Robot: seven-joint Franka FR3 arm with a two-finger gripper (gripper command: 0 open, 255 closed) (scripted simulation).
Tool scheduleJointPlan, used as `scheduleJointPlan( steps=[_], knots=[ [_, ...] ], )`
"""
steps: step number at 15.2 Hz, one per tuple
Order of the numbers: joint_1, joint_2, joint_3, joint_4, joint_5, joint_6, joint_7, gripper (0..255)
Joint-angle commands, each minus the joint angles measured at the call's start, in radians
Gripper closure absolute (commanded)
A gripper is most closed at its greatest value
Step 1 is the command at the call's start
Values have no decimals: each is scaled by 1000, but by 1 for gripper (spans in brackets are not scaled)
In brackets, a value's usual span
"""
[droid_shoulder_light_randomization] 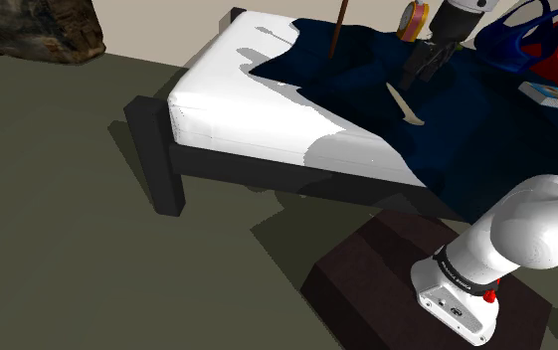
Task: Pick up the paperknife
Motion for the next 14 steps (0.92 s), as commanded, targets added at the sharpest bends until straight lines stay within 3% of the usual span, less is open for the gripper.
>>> scheduleJointPlan(
  steps=[1, 14],
  knots=[
    [0, 0, 0, 0, 0, 0, 0, 0],
    [-190, 361, -163, 145, 31, 140, 217, 0]
  ],
)
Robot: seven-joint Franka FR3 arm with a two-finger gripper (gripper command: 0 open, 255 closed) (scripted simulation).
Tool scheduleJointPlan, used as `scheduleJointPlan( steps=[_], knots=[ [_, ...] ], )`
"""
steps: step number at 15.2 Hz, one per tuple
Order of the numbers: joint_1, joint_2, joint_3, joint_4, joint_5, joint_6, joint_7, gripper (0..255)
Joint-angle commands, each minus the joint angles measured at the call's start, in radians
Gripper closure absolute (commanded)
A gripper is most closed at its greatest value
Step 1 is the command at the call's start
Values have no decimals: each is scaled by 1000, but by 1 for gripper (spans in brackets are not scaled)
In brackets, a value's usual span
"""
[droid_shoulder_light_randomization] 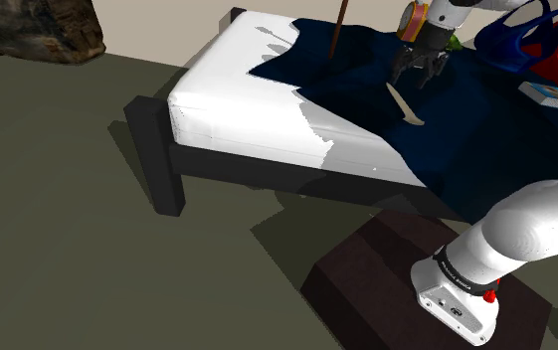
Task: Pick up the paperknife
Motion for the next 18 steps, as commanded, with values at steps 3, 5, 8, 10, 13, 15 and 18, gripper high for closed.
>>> scheduleJointPlan(
  steps=[3, 5, 8, 10, 13, 15, 18],
  knots=[
    [-45, 84, -47, 43, 21, 19, 58, 0],
    [-45, 87, -49, 19, 21, 46, 57, 0],
    [-46, 93, -51, -16, 22, 87, 55, 0],
    [-46, 99, -52, -38, 22, 114, 53, 0],
    [-46, 101, -52, -44, 22, 122, 53, 255],
    [-46, 102, -52, -43, 22, 122, 53, 255],
    [-43, 103, -49, -37, 24, 117, 58, 255]
  ],
)
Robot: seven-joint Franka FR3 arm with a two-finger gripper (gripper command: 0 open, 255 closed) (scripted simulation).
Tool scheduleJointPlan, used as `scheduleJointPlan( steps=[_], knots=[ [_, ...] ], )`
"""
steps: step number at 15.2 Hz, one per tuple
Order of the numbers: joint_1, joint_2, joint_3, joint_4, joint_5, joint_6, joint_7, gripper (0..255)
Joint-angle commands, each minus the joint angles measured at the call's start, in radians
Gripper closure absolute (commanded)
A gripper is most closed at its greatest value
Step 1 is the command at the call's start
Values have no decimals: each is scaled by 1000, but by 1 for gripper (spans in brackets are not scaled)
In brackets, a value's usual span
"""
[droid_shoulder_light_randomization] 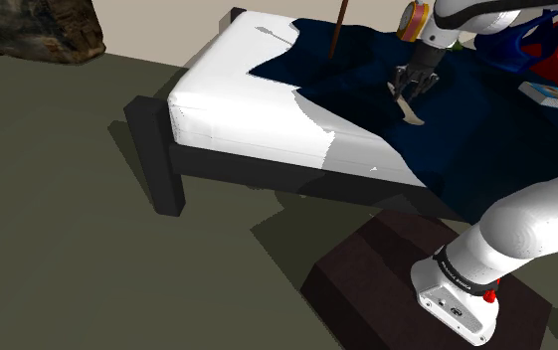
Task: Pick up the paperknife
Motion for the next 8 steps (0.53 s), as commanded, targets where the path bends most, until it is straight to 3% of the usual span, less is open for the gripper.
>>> scheduleJointPlan(
  steps=[1, 4, 8],
  knots=[
    [4, 4, 4, 1, 8, -3, 2, 255],
    [1, 1, -1, -12, 6, 8, -5, 255],
    [1, -9, 2, 33, 6, -47, -2, 255]
  ],
)
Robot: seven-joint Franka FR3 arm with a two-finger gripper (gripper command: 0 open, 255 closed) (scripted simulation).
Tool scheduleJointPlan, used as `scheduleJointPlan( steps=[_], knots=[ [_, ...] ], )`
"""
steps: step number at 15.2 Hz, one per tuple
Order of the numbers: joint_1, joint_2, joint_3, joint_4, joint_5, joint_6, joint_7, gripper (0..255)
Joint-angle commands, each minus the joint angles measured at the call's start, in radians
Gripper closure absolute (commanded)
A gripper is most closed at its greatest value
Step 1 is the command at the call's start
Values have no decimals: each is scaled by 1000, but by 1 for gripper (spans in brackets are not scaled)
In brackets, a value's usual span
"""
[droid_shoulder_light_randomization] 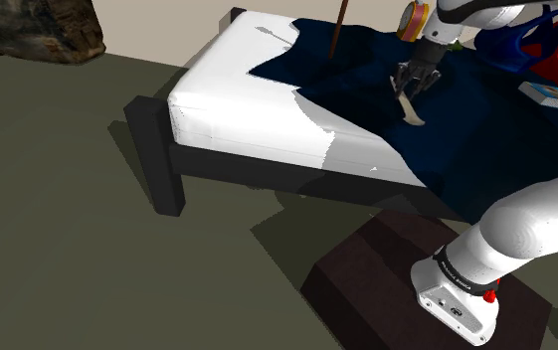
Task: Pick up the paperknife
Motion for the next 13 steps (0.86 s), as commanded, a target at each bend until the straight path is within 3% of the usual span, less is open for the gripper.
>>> scheduleJointPlan(
  steps=[1, 13],
  knots=[
    [1, -5, 2, 23, 0, -28, 2, 255],
    [3, -12, 7, 152, 1, -165, 6, 255]
  ],
)
